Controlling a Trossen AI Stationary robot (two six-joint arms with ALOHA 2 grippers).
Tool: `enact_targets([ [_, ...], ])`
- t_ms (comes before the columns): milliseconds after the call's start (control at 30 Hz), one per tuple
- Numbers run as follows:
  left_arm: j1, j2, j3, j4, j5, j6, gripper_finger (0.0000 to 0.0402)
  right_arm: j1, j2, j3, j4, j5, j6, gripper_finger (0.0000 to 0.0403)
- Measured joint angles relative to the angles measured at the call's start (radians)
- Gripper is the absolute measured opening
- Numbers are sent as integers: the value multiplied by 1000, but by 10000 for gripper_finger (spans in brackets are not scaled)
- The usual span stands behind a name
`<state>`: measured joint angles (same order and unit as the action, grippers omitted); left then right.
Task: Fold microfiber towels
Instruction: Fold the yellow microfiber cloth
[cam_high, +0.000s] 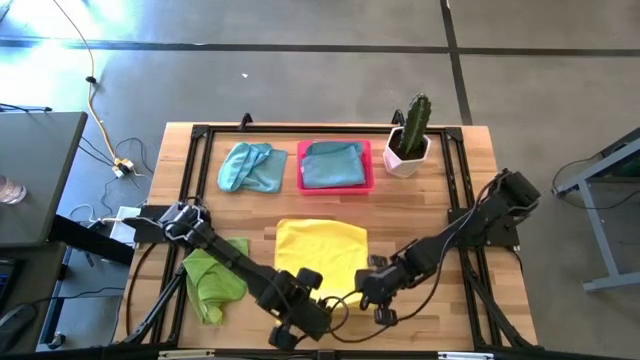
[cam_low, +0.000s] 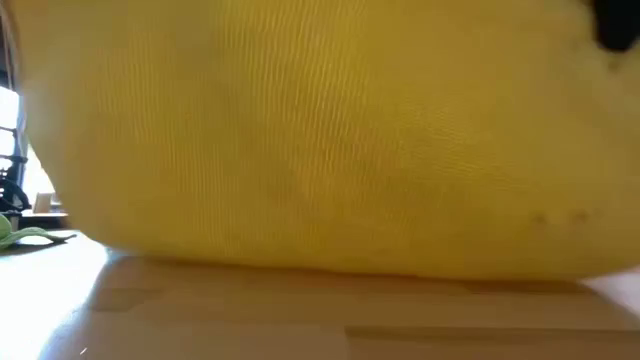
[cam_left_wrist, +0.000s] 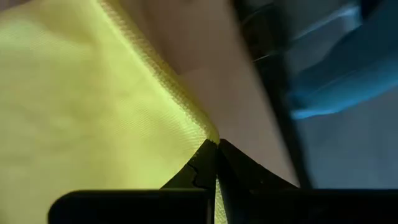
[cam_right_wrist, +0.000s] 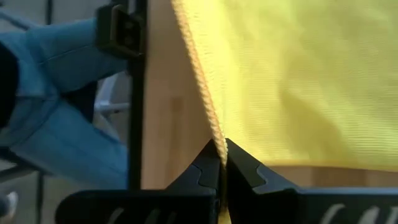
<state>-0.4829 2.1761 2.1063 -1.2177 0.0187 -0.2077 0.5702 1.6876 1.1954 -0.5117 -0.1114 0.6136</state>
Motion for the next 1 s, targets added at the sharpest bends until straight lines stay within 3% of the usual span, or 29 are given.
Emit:
enact_targets([
  [100,-10,0,0,50,83,0,0,12,5,0,46,-23,0,0],
  [200,-20,0,0,76,100,1,0,23,5,0,78,-25,0,0],
  [433,-19,5,0,44,-24,-1,0,29,5,0,79,1,-3,0],
  [800,9,89,0,-35,-51,12,0,-30,58,0,60,21,-142,0],
  [1000,42,87,0,-116,-191,38,0,-100,69,0,-66,78,-212,0],
])
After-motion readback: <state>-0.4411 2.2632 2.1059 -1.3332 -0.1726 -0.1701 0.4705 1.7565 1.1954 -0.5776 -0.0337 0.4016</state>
